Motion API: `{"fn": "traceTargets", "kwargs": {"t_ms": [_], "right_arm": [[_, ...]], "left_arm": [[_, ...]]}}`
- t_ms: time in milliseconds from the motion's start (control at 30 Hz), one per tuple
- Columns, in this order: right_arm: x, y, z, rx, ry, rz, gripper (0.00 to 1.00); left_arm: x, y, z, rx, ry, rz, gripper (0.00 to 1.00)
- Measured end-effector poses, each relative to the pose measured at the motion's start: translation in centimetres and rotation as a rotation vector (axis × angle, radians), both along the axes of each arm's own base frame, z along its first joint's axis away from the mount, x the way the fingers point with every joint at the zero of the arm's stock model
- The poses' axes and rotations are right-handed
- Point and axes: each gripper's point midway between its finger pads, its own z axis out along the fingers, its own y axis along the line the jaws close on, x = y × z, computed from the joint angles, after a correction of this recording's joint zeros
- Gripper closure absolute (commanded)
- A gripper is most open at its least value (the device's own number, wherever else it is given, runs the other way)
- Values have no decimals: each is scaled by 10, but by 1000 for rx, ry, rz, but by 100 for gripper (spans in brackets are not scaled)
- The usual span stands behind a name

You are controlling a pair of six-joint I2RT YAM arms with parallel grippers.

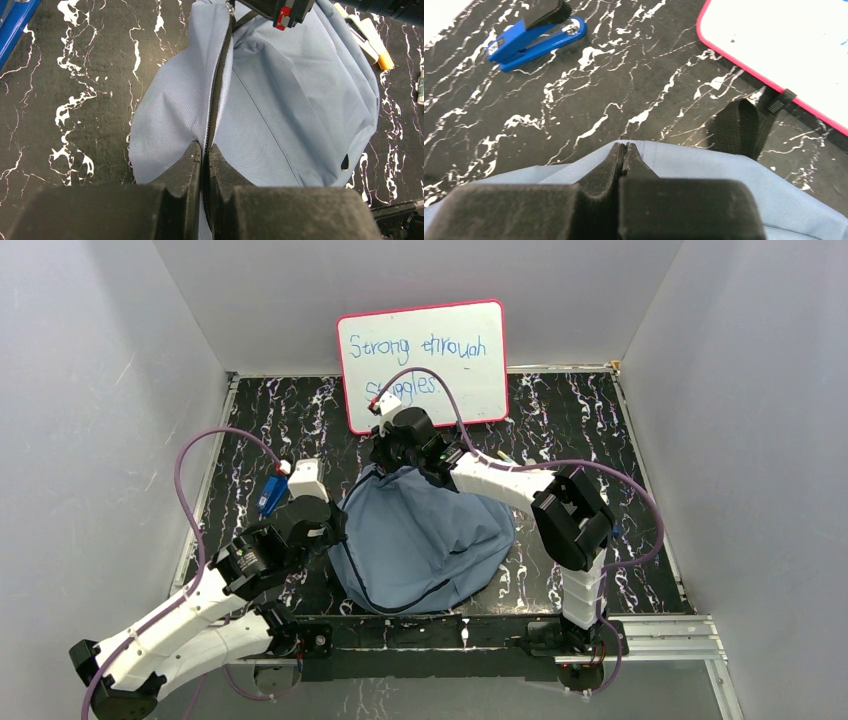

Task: Pack the student bag
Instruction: Zip the student bag at the center of the board.

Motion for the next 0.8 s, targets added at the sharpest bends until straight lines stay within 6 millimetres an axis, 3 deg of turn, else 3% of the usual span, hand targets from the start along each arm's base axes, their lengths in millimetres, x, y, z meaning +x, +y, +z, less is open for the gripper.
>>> {"fn": "traceTargets", "kwargs": {"t_ms": [533, 800], "right_arm": [[13, -18, -12, -125, -106, -36, 100], [-3, -41, -13, -147, -133, -29, 100]], "left_arm": [[-1, 12, -4, -10, 18, 83, 100], [-3, 17, -8, 6, 76, 148, 100]]}}
